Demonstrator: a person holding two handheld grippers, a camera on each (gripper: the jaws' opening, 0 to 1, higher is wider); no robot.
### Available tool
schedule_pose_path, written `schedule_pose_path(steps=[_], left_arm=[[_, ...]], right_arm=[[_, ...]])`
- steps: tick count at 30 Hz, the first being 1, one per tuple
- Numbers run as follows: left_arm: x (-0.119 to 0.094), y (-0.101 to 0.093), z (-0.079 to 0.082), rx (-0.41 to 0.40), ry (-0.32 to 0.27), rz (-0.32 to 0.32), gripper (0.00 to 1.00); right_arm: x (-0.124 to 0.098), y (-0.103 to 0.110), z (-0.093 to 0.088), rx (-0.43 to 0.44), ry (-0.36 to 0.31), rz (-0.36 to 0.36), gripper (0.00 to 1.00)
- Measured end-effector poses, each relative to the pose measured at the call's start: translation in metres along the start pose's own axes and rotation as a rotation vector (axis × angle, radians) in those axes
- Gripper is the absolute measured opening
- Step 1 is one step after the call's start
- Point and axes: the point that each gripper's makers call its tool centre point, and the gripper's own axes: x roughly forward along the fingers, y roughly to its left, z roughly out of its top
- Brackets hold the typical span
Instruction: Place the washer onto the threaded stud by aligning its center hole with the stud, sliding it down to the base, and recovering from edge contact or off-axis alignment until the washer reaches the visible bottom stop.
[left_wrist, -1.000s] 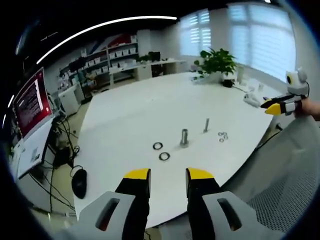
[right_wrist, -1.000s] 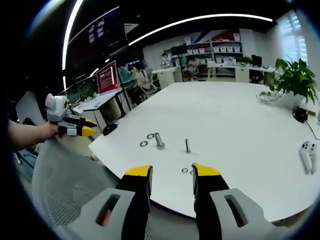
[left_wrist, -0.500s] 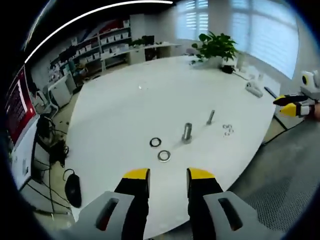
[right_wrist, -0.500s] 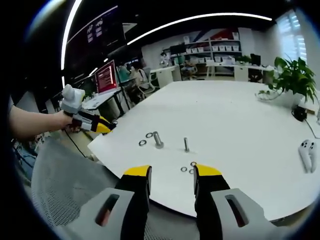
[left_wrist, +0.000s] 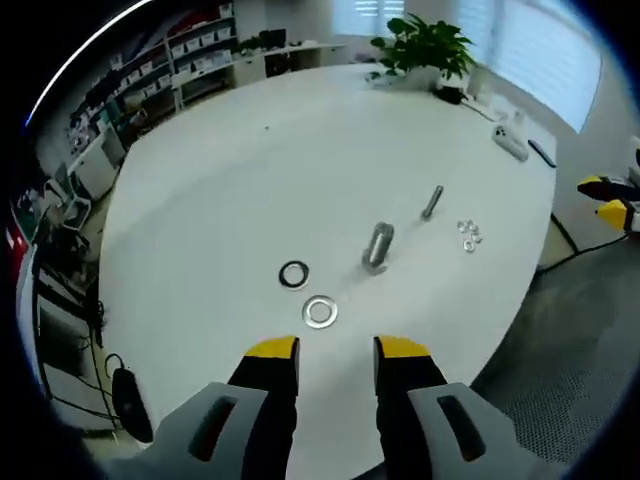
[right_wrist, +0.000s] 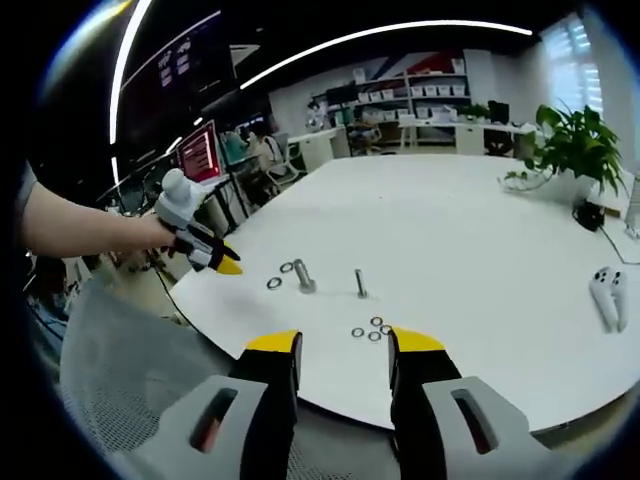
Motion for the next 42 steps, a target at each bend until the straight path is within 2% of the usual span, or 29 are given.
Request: schedule_pose_path(steps=[5,7,11,14,17,20,24,29,31,33,36,39,41,42], left_arm=[[0.020,0.000,-0.001,0.054,0.065,-0.006,0.28],[0.034,0.011,-0.005,0.055,0.093,-0.010,0.28],[0.048,0.017,-0.014,0.063,0.142,-0.011,0.28],[0.054,0.021,-0.017,0.067,0.163,-0.006,0.29],[0.061,0.024,-0.017,0.035,0.171,-0.015,0.29],[0.066,0.022,-0.017,0.022,0.180,-0.016,0.29],[0.072,0.020,-0.018,0.074,0.203,-0.019,0.29],[0.078,0.018,-0.017,0.085,0.217,-0.037,0.27],[0.081,0.021,-0.013,0.126,0.208,-0.034,0.24],[0.081,0.020,-0.010,0.133,0.207,-0.036,0.23],[0.082,0.020,-0.010,0.181,0.237,-0.045,0.23],[0.083,0.019,-0.010,0.189,0.274,-0.042,0.23],[0.083,0.018,-0.012,0.235,0.310,-0.048,0.21],[0.083,0.017,-0.012,0.229,0.313,-0.047,0.21]], right_arm=[[0.001,0.000,-0.001,-0.003,0.010,-0.003,0.37],[0.001,0.000,-0.003,-0.004,0.019,0.000,0.37],[0.001,-0.001,-0.004,-0.003,0.025,-0.006,0.37],[0.001,-0.003,-0.004,-0.001,0.023,-0.012,0.37],[0.001,-0.003,-0.004,0.001,0.025,-0.015,0.37],[0.000,-0.003,-0.005,0.001,0.027,-0.016,0.37],[0.000,-0.005,-0.006,0.010,0.030,-0.025,0.37],[0.000,-0.007,-0.005,0.011,0.028,-0.032,0.37],[0.000,-0.007,-0.006,0.011,0.029,-0.033,0.37],[0.000,-0.007,-0.007,0.010,0.037,-0.031,0.37],[0.000,-0.007,-0.006,0.011,0.033,-0.034,0.36],[0.000,-0.008,-0.005,0.013,0.028,-0.034,0.36],[0.000,-0.008,-0.006,0.011,0.029,-0.034,0.36],[0.000,-0.008,-0.006,0.012,0.031,-0.034,0.36]])
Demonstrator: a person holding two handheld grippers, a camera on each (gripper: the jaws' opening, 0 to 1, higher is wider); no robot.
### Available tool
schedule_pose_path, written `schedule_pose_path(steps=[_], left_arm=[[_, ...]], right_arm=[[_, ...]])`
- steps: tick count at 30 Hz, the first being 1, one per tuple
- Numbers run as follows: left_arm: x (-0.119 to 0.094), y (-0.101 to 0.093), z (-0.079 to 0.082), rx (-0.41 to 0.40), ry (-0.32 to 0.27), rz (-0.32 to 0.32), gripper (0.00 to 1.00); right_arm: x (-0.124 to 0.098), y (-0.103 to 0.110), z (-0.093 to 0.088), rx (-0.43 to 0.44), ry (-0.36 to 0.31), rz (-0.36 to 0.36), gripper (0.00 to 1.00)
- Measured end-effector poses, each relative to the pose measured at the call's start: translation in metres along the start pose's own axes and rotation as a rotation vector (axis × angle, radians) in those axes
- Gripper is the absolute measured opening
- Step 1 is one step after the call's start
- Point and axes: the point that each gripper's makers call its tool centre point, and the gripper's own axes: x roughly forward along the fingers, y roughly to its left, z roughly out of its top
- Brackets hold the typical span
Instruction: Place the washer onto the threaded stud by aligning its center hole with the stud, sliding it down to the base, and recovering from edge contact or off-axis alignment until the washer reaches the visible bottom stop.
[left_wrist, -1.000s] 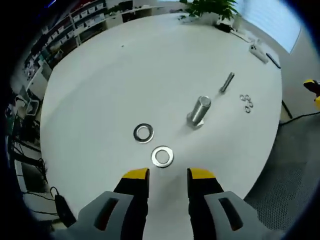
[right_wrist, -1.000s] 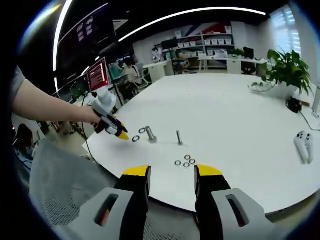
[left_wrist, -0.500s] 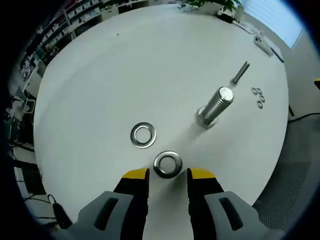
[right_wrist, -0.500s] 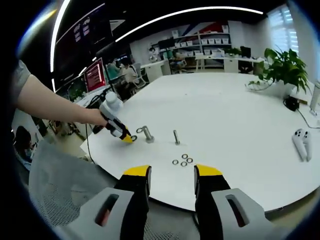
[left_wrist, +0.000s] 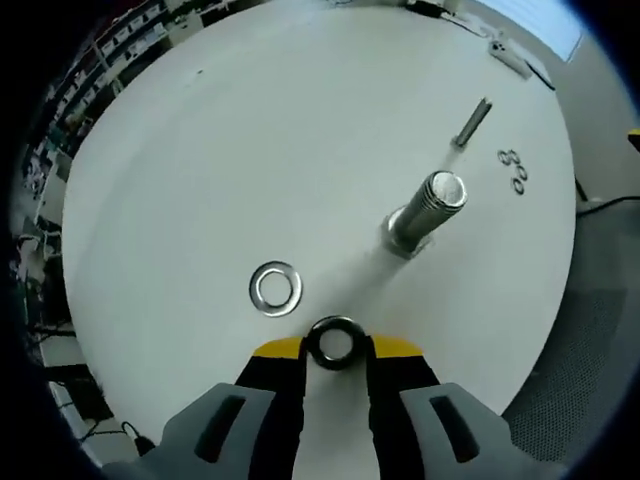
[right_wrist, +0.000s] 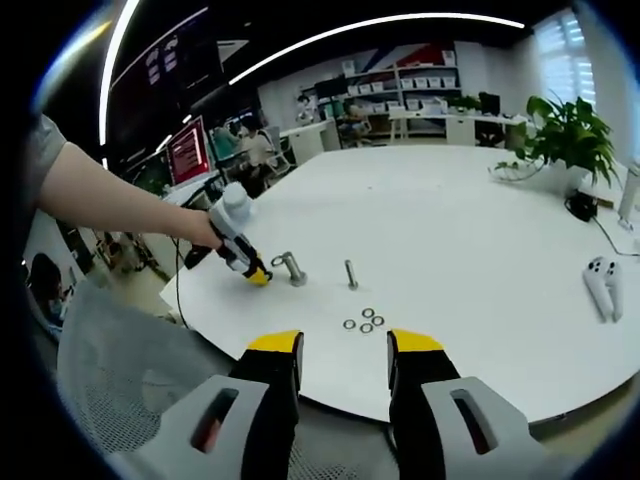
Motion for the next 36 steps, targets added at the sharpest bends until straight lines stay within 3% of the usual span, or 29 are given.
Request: schedule_pose_path(steps=[5,16,18,32,36], left_arm=[[-0.0010,-0.0007,-0.0066,0.015,0.038,-0.010,0.21],[0.0006,-0.0020,-0.0058,0.056,0.094,-0.017,0.22],[0.0008,-0.0021,-0.0049,0.082,0.092,-0.024,0.22],[-0.0016,-0.0050,-0.0058,0.047,0.119,-0.011,0.20],[-0.0016,-0.0034,-0.0077,0.053,0.076,-0.034,0.19]], right_arm=[[-0.0001,0.0007,-0.0005,-0.002,0.003,0.003,0.36],[0.0000,0.0007,-0.0007,-0.001,0.003,0.002,0.36],[0.0000,0.0006,-0.0008,0.000,0.003,0.002,0.36],[-0.0006,-0.0002,-0.0017,0.003,0.005,-0.002,0.35],[-0.0007,-0.0002,-0.0015,0.001,0.004,-0.002,0.35]])
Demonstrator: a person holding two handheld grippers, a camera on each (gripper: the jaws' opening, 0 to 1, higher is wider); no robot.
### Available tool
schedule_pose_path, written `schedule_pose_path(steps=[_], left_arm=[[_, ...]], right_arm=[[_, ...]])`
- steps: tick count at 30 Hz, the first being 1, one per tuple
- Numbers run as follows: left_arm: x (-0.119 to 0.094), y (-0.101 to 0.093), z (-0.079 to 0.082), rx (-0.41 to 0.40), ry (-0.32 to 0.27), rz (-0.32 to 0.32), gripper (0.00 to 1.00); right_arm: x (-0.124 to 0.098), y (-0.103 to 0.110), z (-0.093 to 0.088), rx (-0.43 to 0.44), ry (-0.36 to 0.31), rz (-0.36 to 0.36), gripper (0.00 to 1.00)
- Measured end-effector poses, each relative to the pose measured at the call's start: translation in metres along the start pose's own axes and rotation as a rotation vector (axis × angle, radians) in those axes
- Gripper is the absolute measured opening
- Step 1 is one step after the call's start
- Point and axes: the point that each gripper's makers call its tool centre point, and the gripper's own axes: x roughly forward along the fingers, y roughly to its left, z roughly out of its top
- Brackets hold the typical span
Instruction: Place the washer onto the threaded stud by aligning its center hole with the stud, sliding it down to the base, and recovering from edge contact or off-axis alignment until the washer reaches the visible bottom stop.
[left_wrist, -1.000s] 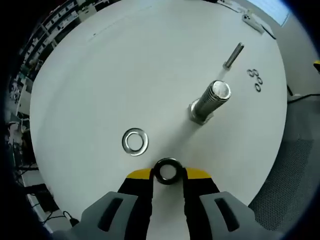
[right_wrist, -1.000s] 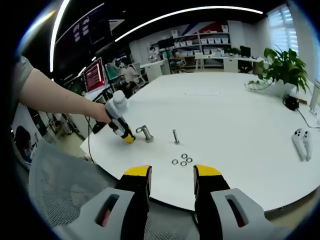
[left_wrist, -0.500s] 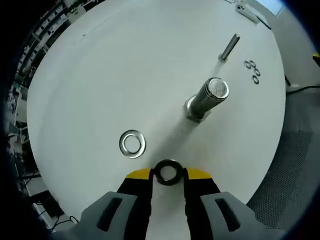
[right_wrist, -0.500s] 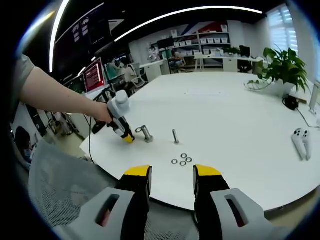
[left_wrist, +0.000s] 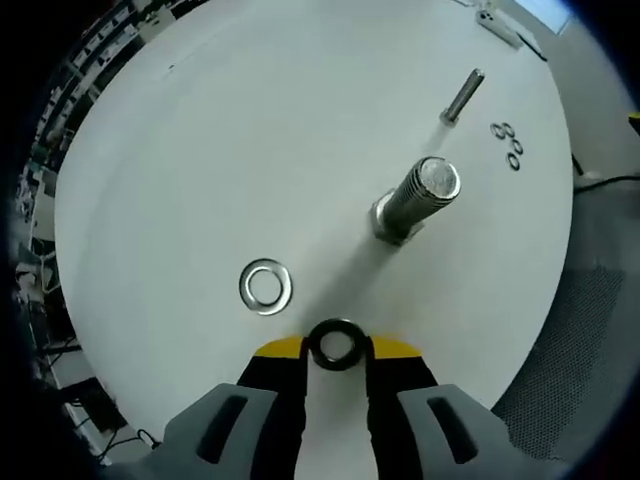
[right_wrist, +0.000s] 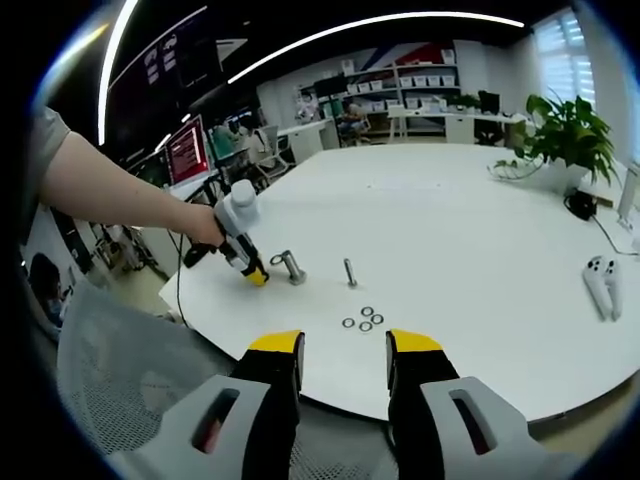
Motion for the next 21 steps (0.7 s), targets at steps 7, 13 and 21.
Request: schedule_pose_path(steps=[7,13,21], left_arm=[[0.0010,0.0004,0.0020,-0.025,-0.018,0.003,0.19],[0.0014,0.0015,0.0021,-0.011,-0.028,0.002,0.19],[0.0012,0.0017,-0.0005,0.052,0.003,0.001,0.21]], right_arm=[[-0.0002,0.0000,0.0000,0.000,0.000,0.002,0.35],[-0.0004,-0.0004,0.0004,0.003,-0.002,0.000,0.35],[-0.0003,-0.0003,0.0001,0.004,-0.002,0.002,0.35]])
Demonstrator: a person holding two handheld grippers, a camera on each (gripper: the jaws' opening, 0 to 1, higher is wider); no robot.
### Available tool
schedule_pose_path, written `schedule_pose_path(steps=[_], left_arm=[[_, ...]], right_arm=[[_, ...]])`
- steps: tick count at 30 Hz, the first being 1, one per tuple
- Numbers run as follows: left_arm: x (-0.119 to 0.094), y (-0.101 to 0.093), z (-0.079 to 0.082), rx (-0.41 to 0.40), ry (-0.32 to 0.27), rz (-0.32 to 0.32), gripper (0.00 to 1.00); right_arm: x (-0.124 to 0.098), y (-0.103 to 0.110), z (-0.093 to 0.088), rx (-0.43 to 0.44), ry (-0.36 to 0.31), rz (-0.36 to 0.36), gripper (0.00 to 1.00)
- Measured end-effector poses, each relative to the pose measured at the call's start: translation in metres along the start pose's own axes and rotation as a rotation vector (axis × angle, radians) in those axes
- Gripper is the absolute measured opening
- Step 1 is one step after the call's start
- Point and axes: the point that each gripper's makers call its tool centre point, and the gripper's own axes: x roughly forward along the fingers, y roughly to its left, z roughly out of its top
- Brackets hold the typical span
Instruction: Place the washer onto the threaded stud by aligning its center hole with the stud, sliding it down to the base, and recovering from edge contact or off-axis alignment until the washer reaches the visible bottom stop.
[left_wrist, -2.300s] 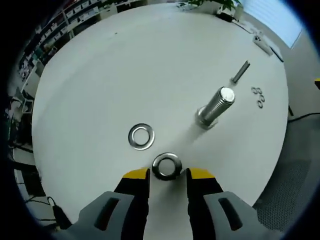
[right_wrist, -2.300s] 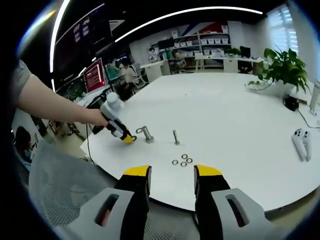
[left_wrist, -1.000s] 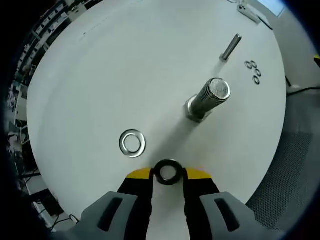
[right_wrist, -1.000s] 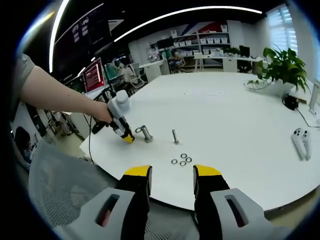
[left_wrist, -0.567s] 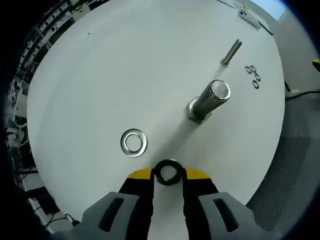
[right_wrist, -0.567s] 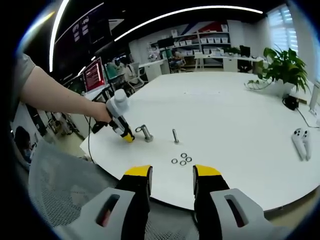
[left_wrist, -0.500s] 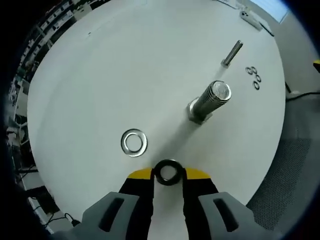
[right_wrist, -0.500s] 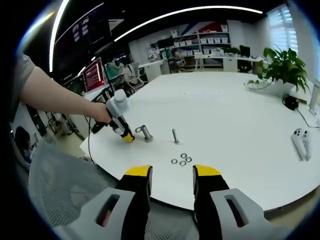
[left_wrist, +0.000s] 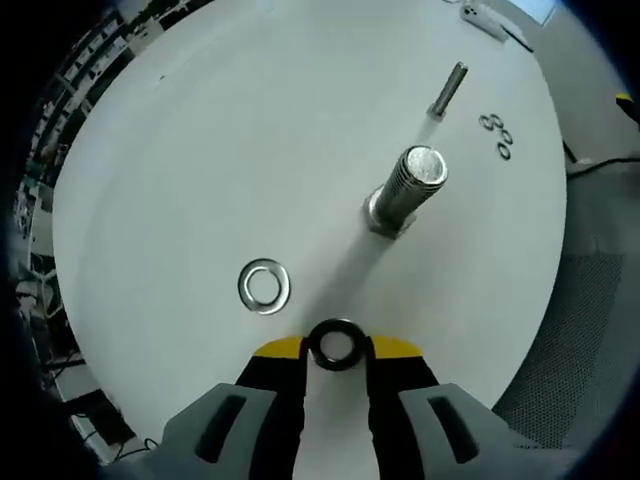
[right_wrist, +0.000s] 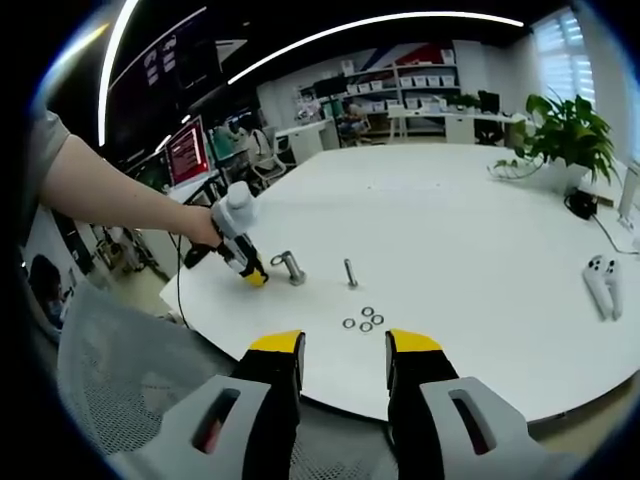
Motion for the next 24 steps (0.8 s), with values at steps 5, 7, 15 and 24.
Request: schedule_pose_path(steps=[5,7,15,24], left_arm=[[-0.0004,0.0013,-0.0048,0.012,0.009,-0.001,0.23],[-0.0005,0.0012,-0.0043,-0.003,-0.001,0.002,0.23],[0.0003,0.0014,-0.0044,0.003,-0.015,0.006,0.23],[-0.0047,0.0002,-0.0044,-0.025,-0.032,0.000,0.19]], right_arm=[[-0.0001,0.0001,0.0005,0.002,-0.003,0.001,0.35],[0.0000,0.0001,0.0005,0.002,-0.003,0.001,0.35],[0.0001,0.0003,0.0008,0.004,-0.005,0.002,0.35],[-0.0002,0.0004,0.0010,0.005,-0.007,0.002,0.35]])
